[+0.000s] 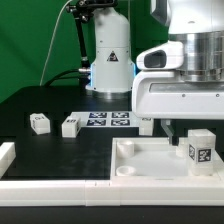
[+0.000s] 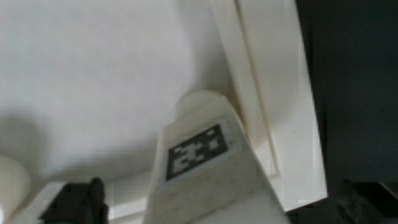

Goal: Assemble one leg

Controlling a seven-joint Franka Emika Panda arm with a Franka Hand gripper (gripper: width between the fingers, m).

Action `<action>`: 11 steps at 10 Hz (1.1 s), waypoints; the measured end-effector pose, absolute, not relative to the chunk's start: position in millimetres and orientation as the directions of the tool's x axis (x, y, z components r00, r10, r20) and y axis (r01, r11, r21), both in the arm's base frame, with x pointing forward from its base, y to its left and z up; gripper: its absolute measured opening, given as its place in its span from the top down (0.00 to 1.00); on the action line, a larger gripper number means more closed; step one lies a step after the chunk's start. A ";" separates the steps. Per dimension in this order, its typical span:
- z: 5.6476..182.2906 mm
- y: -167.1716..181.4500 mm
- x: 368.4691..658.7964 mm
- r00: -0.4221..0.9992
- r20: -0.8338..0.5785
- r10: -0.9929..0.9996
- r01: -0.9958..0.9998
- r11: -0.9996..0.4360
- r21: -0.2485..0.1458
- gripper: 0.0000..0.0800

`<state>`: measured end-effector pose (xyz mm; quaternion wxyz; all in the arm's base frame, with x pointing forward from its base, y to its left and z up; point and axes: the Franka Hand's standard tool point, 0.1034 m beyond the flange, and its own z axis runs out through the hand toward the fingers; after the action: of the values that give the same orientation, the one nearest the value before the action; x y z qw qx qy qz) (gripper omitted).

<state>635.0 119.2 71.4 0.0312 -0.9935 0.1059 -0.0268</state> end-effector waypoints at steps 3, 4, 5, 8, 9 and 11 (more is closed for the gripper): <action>65.5 112.4 633.6 0.993 0.108 -0.041 -0.036 -0.998 -0.052 0.19; 65.2 111.7 633.6 0.993 0.107 -0.045 -0.039 -0.998 -0.051 0.35; 65.0 111.8 633.5 0.993 0.107 -0.044 -0.039 -0.998 -0.051 0.35; 64.9 112.2 633.4 0.987 0.102 -0.125 -0.119 -0.991 -0.061 0.64; 65.1 111.4 633.8 0.976 0.098 -0.194 -0.188 -0.980 -0.068 0.64; 64.5 109.2 633.6 0.921 0.078 -0.382 -0.373 -0.922 -0.103 0.64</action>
Offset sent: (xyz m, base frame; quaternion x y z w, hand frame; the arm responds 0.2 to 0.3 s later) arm 0.0000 0.0000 0.0000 0.0000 0.0000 0.0000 1.0000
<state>633.6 109.2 64.5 0.0433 -0.9791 0.1928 -0.0482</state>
